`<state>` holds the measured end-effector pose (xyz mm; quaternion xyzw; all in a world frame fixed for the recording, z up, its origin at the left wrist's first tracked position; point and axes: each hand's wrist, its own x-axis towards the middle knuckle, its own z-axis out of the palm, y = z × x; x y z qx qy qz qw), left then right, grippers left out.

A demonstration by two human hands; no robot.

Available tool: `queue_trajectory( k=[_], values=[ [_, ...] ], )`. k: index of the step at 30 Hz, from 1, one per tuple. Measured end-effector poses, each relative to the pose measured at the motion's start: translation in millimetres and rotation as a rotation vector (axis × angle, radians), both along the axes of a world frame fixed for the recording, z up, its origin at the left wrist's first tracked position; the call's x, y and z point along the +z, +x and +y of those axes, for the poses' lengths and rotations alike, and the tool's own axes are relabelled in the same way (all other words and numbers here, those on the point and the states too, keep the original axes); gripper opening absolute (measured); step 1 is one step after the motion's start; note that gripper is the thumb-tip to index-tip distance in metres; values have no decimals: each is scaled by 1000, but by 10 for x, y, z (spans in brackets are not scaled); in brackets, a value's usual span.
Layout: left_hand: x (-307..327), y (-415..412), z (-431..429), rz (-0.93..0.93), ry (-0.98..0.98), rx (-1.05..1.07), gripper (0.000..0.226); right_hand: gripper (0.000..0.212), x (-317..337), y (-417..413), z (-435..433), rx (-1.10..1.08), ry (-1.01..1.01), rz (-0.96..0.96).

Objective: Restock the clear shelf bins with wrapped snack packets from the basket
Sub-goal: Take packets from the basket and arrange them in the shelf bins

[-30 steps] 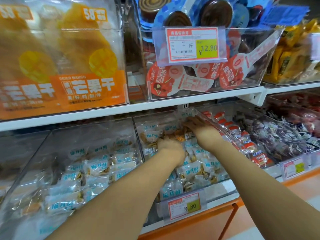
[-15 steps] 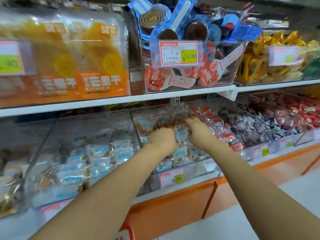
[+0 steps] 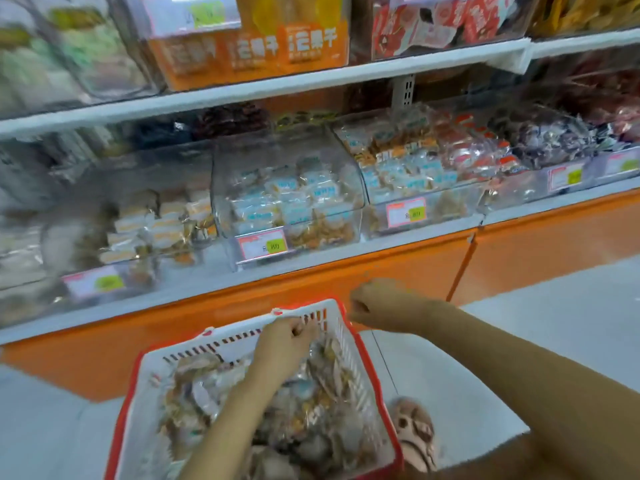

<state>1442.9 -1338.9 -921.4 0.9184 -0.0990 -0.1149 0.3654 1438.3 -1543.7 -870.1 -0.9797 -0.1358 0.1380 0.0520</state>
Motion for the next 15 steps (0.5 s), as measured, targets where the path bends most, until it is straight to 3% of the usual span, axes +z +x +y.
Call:
queue_trajectory(
  k=[5,8,10,15],
  values=[
    [-672,-501,600,401,227,-135,19,25,-787,-491,399,11,52,207],
    [-923,-770,819,406,276,-112,25,35,-1266,-701,589,31,29,342],
    [-1000,-877,899,366,271,-118,24,31,-1529,-807,673,49,4,404],
    [-950,-983,962,349,217,-87,18,29,-1788,-956,795,25,55,440]
  ],
)
